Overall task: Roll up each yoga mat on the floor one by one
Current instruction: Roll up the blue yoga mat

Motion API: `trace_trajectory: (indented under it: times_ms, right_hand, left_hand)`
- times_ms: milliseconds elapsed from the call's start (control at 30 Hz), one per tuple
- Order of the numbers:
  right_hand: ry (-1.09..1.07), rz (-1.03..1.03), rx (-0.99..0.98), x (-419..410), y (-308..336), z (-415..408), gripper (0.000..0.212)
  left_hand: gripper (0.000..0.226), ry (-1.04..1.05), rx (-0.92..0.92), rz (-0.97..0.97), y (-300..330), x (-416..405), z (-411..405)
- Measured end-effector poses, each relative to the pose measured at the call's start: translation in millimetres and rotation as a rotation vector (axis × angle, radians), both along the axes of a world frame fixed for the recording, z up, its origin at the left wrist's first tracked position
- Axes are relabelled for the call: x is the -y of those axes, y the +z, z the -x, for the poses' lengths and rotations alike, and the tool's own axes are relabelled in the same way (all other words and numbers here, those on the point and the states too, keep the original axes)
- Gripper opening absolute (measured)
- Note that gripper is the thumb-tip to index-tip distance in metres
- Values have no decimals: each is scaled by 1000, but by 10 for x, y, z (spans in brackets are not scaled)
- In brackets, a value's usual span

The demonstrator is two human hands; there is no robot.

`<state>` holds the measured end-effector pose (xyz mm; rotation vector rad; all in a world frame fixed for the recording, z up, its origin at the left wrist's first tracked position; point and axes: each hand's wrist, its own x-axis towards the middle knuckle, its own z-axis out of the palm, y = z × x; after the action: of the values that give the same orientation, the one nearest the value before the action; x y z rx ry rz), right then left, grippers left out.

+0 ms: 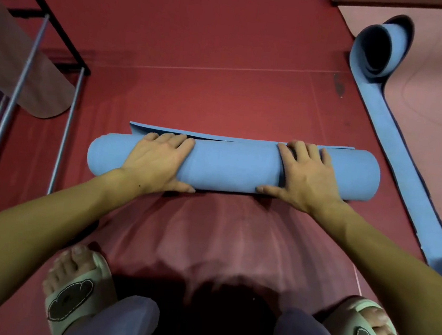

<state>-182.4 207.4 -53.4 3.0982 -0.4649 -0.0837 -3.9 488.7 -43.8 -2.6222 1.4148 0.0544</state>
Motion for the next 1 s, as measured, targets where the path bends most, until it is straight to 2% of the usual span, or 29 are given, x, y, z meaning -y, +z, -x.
trace_trajectory:
  times_ms: [67,200,333,467,567,633,700,867,933,1000]
  right_hand:
    - [-4,-17,-22,24,-13,-27,115]
    - [-30,-103,-10,103,27,-171,109]
    - [-38,-29,78,144,-45,-141,111]
    - [-47,49,100,115,-43,-141,110]
    - [-19,91,26,110,-46,-139,127]
    - [18,133,-32,120,-62,-138,137]
    - [26,126,-57,159,-23,-184,129]
    - [65,-57,-308,284,278,-313,122]
    - [66,-143,-440,255,338,-286,123]
    - [68,-180,-489,198,346,-206,123]
  left_hand:
    - [113,9,16,-19,-47,46,-40]
    - [116,34,60,-11,-114,131,-104]
    - [119,31,69,-12,-99,168,-141]
    - [135,3,113,-70,-142,147,-115]
    - [136,-2,101,-82,-159,182,-155]
    - [128,0,47,-86,-81,244,-217]
    - [120,9,-35,-92,17,281,-261]
    - [103,27,-319,-208,184,189,-230]
    - [103,31,-466,-279,215,104,-161]
    - [105,54,-560,-322,245,46,-111]
